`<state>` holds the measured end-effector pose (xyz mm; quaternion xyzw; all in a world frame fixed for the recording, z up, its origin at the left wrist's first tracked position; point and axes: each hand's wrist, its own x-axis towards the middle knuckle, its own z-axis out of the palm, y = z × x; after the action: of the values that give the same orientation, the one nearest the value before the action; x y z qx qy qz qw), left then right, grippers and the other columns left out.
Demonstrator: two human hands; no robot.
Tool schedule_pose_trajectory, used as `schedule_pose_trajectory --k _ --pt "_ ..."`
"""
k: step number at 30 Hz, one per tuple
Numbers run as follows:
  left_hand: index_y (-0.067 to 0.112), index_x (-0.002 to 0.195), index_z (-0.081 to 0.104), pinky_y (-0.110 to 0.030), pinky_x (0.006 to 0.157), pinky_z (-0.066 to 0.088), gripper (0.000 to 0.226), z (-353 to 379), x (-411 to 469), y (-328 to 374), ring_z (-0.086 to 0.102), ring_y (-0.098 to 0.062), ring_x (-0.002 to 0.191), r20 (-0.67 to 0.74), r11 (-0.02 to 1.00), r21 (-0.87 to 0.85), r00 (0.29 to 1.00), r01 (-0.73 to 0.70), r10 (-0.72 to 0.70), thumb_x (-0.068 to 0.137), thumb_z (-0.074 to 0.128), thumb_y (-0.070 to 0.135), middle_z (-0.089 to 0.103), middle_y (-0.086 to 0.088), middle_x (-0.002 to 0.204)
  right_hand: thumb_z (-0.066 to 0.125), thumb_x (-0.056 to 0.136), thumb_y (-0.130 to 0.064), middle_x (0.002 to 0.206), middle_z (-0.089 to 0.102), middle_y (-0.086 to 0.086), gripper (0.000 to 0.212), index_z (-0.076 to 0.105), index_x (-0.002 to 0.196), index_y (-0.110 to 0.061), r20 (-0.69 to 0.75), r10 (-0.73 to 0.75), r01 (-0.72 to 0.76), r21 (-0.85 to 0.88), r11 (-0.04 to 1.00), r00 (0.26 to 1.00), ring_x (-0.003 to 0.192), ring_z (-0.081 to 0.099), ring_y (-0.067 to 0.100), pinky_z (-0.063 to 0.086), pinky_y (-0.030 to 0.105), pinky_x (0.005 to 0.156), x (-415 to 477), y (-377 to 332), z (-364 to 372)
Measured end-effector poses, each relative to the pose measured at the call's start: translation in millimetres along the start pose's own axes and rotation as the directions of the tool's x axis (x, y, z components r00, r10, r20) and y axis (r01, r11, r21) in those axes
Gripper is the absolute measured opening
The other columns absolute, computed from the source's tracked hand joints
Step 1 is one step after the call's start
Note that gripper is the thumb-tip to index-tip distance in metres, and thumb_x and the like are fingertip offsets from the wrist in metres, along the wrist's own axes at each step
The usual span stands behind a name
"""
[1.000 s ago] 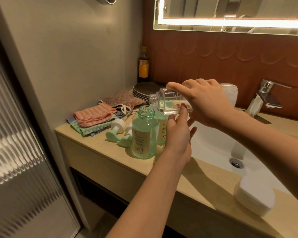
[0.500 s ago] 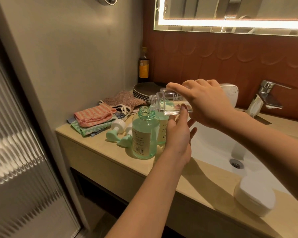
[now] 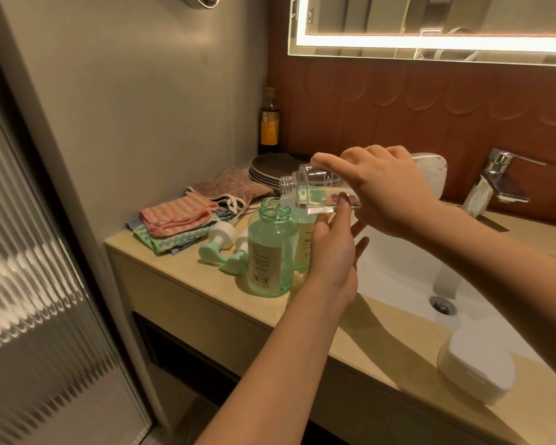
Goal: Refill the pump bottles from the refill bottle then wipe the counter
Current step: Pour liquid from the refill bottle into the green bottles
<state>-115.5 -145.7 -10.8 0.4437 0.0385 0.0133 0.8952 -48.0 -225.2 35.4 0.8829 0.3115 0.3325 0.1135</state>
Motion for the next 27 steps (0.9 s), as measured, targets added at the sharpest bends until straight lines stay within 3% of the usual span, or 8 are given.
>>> schedule_pose_trajectory --k 7,27 --pt "0.016 0.137 0.039 -0.034 0.097 0.047 0.046 -0.6 0.8 -1.2 0.058 -0.018 0.112 -0.001 1.0 0.018 1.0 -0.003 0.003 0.097 0.043 0.038 0.056 -0.004 0.128 0.061 0.09 -0.02 0.127 0.053 0.007 0.075 0.015 0.148 -0.035 0.009 -0.006 0.006 -0.005 1.0 1.0 0.109 0.052 0.026 0.043 0.039 0.09 0.3 0.0 -3.4" --pt "0.016 0.135 0.041 -0.033 0.095 0.048 0.042 0.0 -0.5 0.5 0.06 -0.013 0.103 -0.001 1.0 0.01 1.0 0.004 -0.004 0.098 0.042 0.036 0.057 -0.002 0.125 0.057 0.091 -0.015 0.126 0.052 0.008 0.074 0.013 0.148 -0.035 0.013 -0.024 0.025 -0.039 0.999 1.0 0.108 0.052 0.027 0.043 0.039 0.089 1.7 -0.9 -6.1"
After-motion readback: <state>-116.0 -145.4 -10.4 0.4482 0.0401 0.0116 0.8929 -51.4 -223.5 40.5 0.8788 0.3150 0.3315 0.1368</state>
